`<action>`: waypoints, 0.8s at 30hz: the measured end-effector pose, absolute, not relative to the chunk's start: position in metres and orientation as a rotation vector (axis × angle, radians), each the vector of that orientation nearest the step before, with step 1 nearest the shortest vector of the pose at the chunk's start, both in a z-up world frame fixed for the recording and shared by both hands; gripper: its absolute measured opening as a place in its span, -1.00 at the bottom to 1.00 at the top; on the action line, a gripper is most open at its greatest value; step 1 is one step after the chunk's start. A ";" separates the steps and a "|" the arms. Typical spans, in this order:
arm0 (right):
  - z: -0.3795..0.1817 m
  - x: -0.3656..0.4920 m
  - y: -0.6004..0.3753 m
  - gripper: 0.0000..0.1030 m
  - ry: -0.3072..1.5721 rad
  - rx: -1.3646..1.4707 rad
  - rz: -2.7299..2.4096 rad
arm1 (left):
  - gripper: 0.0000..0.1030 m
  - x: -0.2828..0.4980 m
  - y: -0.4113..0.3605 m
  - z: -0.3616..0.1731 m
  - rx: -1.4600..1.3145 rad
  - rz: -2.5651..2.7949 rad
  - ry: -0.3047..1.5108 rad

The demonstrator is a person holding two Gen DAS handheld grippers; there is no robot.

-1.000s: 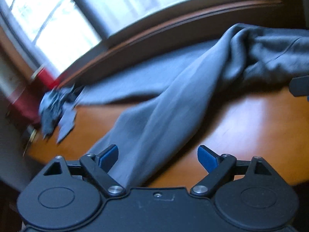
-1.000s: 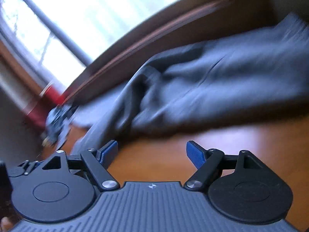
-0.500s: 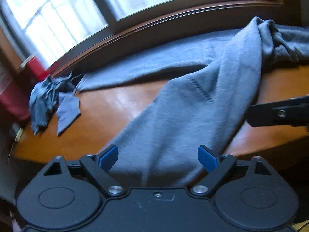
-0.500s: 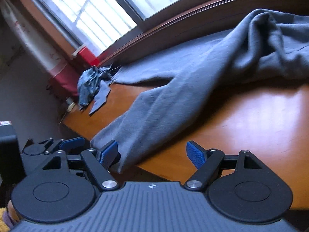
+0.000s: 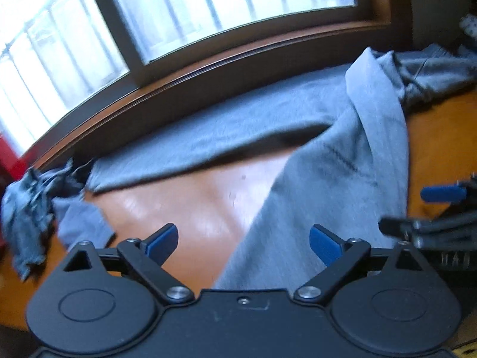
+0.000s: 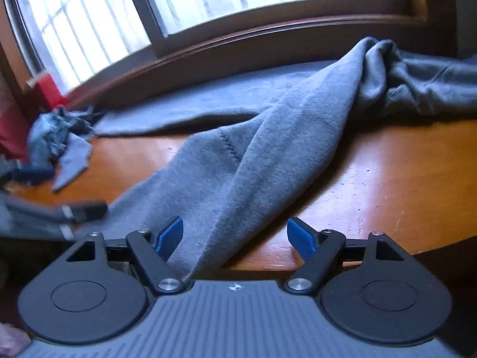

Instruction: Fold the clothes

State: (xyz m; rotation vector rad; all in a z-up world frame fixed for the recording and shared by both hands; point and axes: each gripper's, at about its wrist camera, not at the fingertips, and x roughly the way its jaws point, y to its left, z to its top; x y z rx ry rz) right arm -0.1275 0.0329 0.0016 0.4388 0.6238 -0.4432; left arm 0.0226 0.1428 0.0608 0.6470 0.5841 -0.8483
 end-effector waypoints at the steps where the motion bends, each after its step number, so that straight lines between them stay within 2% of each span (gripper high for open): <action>1: -0.001 -0.122 0.034 0.47 0.623 0.436 -0.474 | 0.84 0.032 0.139 0.061 0.660 -0.873 0.576; 4: -0.010 -0.107 0.036 0.38 0.615 0.427 -0.567 | 0.84 0.058 0.130 0.061 0.717 -0.938 0.548; 5: -0.011 -0.101 0.038 0.25 0.608 0.413 -0.595 | 0.84 0.066 0.129 0.062 0.739 -0.961 0.540; 6: -0.013 -0.096 0.039 -0.11 0.601 0.399 -0.622 | 0.84 0.075 0.128 0.062 0.761 -0.983 0.533; 7: -0.014 -0.089 0.040 -0.27 0.597 0.391 -0.651 | 0.84 0.083 0.129 0.062 0.777 -1.011 0.534; 9: -0.015 -0.073 0.041 -0.78 0.593 0.379 -0.709 | 0.84 0.102 0.133 0.061 0.798 -1.063 0.532; 10: -0.013 -0.069 0.039 -0.87 0.560 0.405 -0.719 | 0.84 0.112 0.136 0.061 0.801 -1.070 0.515; 13: 0.007 -0.065 0.031 -0.91 0.404 0.516 -0.689 | 0.84 0.143 0.144 0.062 0.787 -1.065 0.491; 17: 0.069 -0.031 0.020 -0.91 0.195 0.427 -0.619 | 0.84 0.190 0.146 0.067 0.736 -1.080 0.527; 22: 0.101 0.064 -0.030 -0.89 0.094 0.410 -0.507 | 0.84 0.249 0.143 0.074 0.688 -1.097 0.529; 23: 0.097 0.091 -0.042 -0.80 0.115 0.423 -0.494 | 0.84 0.260 0.141 0.074 0.683 -1.102 0.530; 24: 0.092 0.118 -0.054 -0.62 0.139 0.444 -0.480 | 0.84 0.270 0.138 0.072 0.681 -1.104 0.530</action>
